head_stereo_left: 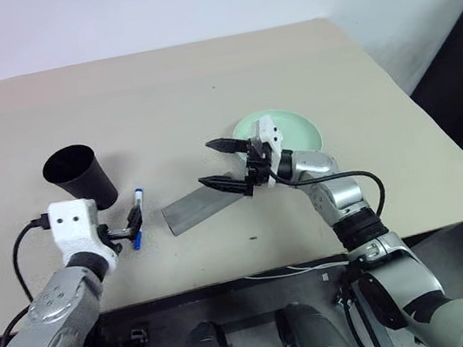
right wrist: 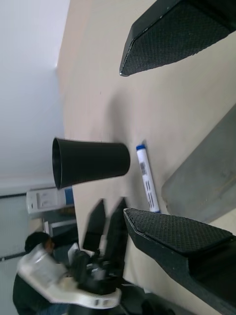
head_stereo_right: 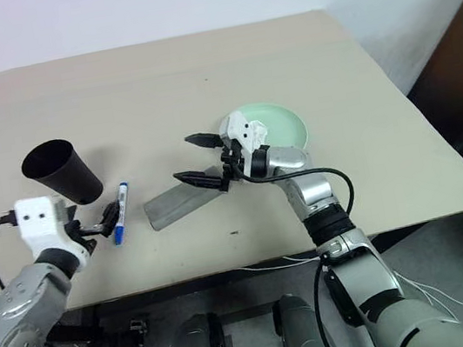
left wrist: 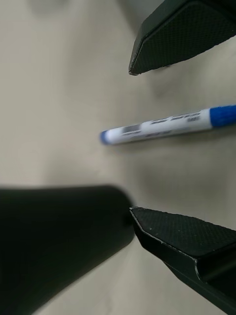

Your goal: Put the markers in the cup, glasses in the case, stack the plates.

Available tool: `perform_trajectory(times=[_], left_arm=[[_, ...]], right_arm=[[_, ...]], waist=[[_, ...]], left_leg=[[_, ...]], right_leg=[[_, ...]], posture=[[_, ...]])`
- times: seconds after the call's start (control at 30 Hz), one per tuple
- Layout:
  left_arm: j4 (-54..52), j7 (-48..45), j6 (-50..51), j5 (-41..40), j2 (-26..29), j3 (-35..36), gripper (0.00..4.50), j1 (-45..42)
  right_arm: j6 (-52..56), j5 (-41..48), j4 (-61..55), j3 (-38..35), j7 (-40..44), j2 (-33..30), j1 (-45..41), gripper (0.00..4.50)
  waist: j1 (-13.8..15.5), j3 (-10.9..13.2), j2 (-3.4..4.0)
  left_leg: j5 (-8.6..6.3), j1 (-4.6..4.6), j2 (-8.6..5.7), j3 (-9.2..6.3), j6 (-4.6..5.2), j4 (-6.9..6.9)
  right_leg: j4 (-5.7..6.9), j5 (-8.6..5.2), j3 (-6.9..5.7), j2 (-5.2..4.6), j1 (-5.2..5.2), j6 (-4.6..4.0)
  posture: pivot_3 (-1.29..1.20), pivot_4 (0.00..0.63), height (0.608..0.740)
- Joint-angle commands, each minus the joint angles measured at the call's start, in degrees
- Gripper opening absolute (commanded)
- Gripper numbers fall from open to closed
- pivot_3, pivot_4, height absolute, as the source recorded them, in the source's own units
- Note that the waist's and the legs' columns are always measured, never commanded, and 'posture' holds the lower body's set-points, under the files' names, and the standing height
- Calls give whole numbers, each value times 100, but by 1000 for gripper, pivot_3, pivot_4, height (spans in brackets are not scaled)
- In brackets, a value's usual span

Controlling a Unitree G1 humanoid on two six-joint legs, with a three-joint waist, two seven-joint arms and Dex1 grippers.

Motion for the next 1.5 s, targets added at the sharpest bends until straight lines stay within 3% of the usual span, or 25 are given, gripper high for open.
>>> perform_trajectory(times=[0.03,0.17,0.5,0.63,0.97,1.13,1.5], left_arm=[[58,412,903,131,-117,-98,4483,-384],[108,761,1902,402,-221,-140,4483,-790],[332,380,3057,651,-283,92,4483,-1547],[349,-52,3296,610,-52,100,3739,-1574],[284,-326,3536,877,-46,225,407,-1770],[275,-491,3415,1001,-22,264,278,-1849],[-105,-2604,-387,550,271,784,278,-845]], right_arm=[[-77,26,-164,-120,-90,-52,-57,4500],[-87,-1,-255,-111,-188,-77,60,4500],[-201,-94,-257,-57,-423,-32,189,4500],[-253,-144,-207,-59,-475,-29,222,4500],[-288,-260,-91,-32,-511,-87,242,4500],[-224,-311,-81,-25,-434,-150,243,4500],[-126,6,-571,-39,-61,-183,469,4500]], waist=[[-1,0,-1],[-4,0,0],[-3,0,0],[-16,0,0],[-11,0,0],[-10,1,-1],[-10,2,0]], left_leg=[[0,0,0,-1,0,0],[0,-1,2,-9,0,-6],[1,4,-3,-19,-2,-1],[1,5,-3,-19,-2,-4],[1,5,-3,-16,-3,-7],[1,5,-3,-13,-3,-6],[-1,3,-2,-2,-5,-27]], right_leg=[[0,3,0,1,0,6],[1,5,1,9,-3,9],[2,5,4,12,2,7],[2,6,7,14,-1,7],[2,6,15,14,-4,7],[2,6,21,13,-6,6],[-4,-4,44,8,-24,-12]], posture=[[0,150,726],[0,150,726],[0,150,726],[0,150,726],[0,150,726],[0,150,726],[0,150,726]])
